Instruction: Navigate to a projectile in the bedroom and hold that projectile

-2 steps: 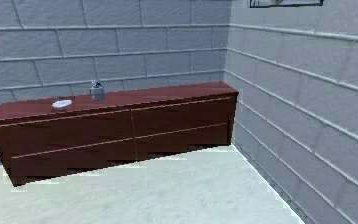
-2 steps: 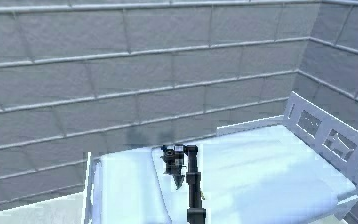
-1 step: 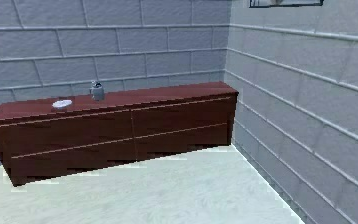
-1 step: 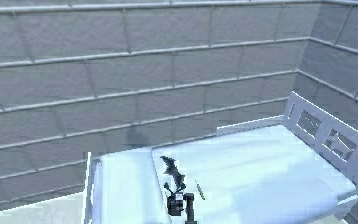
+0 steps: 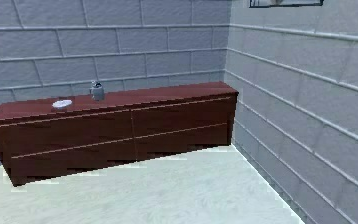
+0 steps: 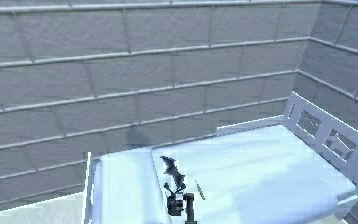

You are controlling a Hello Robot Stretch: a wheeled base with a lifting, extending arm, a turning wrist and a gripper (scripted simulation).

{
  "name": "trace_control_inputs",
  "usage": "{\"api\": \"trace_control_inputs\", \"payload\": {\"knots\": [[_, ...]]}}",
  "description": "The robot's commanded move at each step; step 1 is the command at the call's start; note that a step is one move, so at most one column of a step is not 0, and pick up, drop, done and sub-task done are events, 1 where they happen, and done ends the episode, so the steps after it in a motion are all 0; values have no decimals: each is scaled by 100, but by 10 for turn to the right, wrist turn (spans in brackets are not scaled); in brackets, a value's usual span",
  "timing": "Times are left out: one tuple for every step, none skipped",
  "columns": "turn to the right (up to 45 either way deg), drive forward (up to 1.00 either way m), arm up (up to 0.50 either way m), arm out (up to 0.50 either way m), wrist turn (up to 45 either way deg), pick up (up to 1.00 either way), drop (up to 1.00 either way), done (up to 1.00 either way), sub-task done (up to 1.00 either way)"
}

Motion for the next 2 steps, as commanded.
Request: {"api": "trace_control_inputs", "payload": {"knots": [[0, 0, 10, 0, 0, 0, 0, 0, 0], [0, 0, 0, 0, 0, 0, 0, 100, 0]]}}
